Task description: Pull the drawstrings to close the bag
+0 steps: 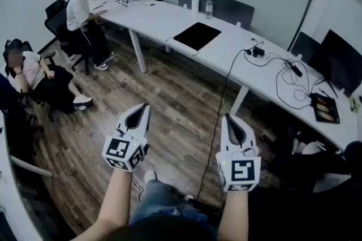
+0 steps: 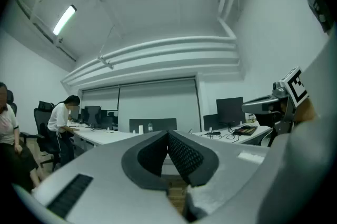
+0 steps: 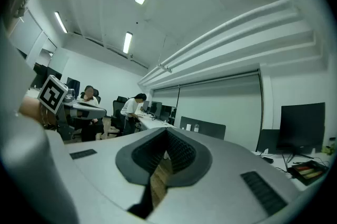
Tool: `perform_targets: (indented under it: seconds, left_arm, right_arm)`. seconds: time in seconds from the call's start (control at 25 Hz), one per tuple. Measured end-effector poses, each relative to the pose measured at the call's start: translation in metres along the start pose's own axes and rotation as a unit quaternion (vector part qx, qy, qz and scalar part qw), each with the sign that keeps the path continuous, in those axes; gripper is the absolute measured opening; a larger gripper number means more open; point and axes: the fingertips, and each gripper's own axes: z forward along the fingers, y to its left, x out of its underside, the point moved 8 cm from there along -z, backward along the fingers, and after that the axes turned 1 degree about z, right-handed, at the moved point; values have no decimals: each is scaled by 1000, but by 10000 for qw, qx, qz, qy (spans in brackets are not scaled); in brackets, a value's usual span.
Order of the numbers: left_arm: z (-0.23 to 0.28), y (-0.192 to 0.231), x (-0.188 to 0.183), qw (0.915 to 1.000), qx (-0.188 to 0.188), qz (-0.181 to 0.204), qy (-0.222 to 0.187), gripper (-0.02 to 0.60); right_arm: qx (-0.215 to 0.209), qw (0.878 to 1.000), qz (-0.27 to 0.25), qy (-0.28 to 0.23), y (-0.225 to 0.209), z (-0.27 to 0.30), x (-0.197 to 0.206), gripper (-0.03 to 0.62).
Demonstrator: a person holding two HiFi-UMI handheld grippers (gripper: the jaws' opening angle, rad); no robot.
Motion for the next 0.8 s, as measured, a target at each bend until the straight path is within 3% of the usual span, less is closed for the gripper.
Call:
perform_targets:
  seconds: [0.4, 0.8]
  left_arm:
    - [41, 20, 4, 9999, 93, -41, -74, -2]
    - [145, 144, 16, 9997, 230, -31, -111, -2]
  right_arm:
    - [27, 10000, 20, 43, -9, 38, 8, -6]
    - [193, 9997, 107, -55, 4, 184, -2, -5]
